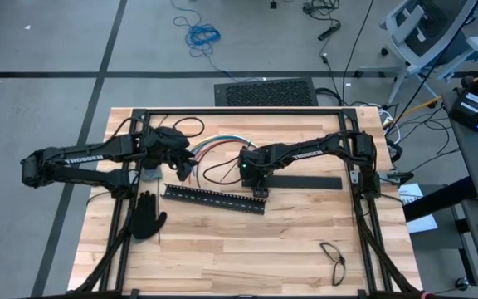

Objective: Ziptie cables

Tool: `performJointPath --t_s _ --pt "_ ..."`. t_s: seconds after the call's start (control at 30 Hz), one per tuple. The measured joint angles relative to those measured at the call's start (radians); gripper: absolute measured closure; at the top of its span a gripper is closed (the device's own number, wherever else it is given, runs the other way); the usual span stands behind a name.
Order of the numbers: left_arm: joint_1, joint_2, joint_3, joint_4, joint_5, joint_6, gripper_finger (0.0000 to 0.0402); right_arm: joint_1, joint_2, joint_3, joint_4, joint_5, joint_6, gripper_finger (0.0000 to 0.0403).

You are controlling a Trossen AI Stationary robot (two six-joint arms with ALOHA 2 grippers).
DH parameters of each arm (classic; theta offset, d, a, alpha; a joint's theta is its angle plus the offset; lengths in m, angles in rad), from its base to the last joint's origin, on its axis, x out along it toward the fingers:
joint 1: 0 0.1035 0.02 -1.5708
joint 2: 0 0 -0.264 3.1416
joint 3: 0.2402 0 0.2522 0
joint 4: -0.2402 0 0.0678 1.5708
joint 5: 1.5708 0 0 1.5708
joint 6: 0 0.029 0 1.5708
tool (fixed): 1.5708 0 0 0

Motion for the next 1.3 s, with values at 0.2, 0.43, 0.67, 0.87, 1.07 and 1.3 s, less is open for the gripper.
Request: performJointPath --t_s 0.2,0.43,0.67,0.87,1.07,1.3 --pt "0.0 0.0 0.0 0.0 0.0 0.0 0.0232 0.0 0.002 0.0 -0.001 0.002 -0.007 0.0183" --pt "0.0 0.0 0.0 0.0 0.0 0.0 0.0232 0.0 0.003 -0.001 -0.009 0.005 -0.009 0.0169" --pt "0.0 0.0 0.0 0.0 0.0 0.001 0.0232 0.0 0.003 -0.002 -0.011 0.005 -0.006 0.0184" --pt "0.0 0.0 0.0 0.0 0.0 0.001 0.0232 0.0 0.003 -0.002 -0.011 0.006 -0.006 0.0182" --pt "0.0 0.0 0.0 0.0 0.0 0.002 0.0232 0.0 0.003 -0.002 -0.012 0.007 -0.005 0.0184" --pt "0.0 0.0 0.0 0.0 0.0 0.002 0.0232 0.0 0.003 -0.002 -0.015 0.008 -0.005 0.0184"
